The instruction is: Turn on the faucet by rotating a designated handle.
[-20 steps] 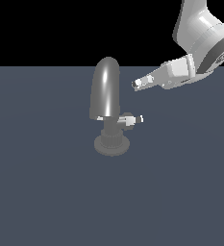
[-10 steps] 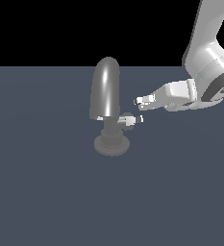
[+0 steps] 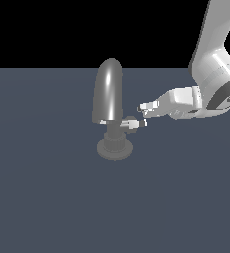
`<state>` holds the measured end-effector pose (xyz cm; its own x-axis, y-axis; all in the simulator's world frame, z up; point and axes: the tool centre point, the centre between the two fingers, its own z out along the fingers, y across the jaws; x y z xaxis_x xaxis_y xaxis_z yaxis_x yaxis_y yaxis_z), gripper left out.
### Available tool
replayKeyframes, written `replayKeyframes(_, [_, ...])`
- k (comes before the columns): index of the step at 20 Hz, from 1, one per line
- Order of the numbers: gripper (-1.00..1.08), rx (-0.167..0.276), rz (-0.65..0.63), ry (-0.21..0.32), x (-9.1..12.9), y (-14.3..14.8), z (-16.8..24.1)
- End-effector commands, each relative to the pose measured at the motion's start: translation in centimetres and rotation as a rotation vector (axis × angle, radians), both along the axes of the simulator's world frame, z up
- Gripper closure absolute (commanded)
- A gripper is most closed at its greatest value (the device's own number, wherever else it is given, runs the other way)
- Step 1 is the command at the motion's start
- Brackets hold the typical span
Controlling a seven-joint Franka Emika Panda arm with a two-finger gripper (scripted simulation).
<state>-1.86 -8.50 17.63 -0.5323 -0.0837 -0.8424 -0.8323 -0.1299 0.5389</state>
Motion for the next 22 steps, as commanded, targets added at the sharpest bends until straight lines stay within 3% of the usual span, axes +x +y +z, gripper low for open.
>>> replayKeyframes(1, [1.08, 0.0, 0.0, 0.0, -0.3, -0.1, -0.3])
replayKeyframes(12, [1.08, 0.0, 0.0, 0.0, -4.3, -0.6, -3.8])
replayKeyframes(13, [1.08, 0.0, 0.0, 0.0, -4.3, -0.6, -3.8])
replayKeyframes(14, [1.08, -0.003, 0.002, -0.033, -3.0, -0.5, -2.1])
replayKeyframes(22, [1.08, -0.001, 0.0, -0.011, -4.1, -0.6, -7.3])
